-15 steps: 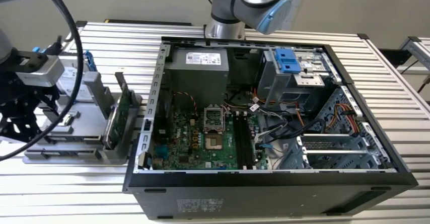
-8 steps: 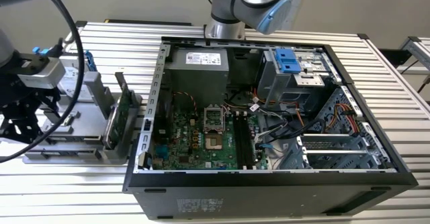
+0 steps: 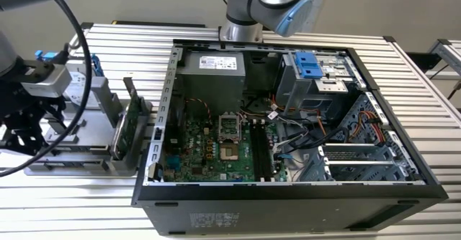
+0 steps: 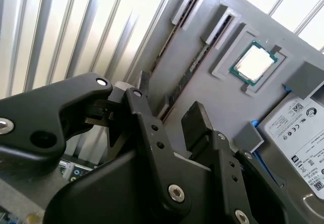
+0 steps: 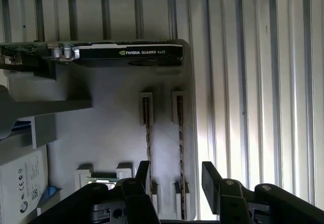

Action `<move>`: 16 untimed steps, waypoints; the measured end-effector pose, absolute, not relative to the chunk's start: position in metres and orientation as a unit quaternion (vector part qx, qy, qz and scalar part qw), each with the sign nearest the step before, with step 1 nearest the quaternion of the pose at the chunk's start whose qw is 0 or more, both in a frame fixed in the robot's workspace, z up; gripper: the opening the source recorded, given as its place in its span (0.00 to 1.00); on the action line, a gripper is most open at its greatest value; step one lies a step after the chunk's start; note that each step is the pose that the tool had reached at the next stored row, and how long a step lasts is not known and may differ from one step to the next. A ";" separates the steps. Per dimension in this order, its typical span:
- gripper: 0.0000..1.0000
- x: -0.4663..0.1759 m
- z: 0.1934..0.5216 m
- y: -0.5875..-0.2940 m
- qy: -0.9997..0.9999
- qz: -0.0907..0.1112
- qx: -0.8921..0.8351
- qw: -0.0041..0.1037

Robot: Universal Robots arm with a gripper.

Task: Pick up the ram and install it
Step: 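Pick up the ram and move it above insertion slot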

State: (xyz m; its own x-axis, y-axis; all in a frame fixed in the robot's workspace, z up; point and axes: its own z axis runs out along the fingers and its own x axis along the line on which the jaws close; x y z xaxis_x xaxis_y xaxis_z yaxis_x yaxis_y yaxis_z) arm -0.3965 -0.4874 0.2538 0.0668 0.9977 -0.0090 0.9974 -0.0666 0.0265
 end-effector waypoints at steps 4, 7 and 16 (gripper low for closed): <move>1.00 -0.396 0.251 -0.487 0.683 0.006 0.730 0.013; 1.00 -0.396 0.250 -0.487 0.683 0.006 0.730 0.013; 1.00 -0.396 0.245 -0.487 0.683 0.006 0.730 0.013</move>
State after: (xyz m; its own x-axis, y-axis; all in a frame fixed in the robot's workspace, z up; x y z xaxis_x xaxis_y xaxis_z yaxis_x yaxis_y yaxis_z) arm -0.3965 -0.4874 0.2450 0.0668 0.9977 -0.0098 0.9974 -0.0665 0.0266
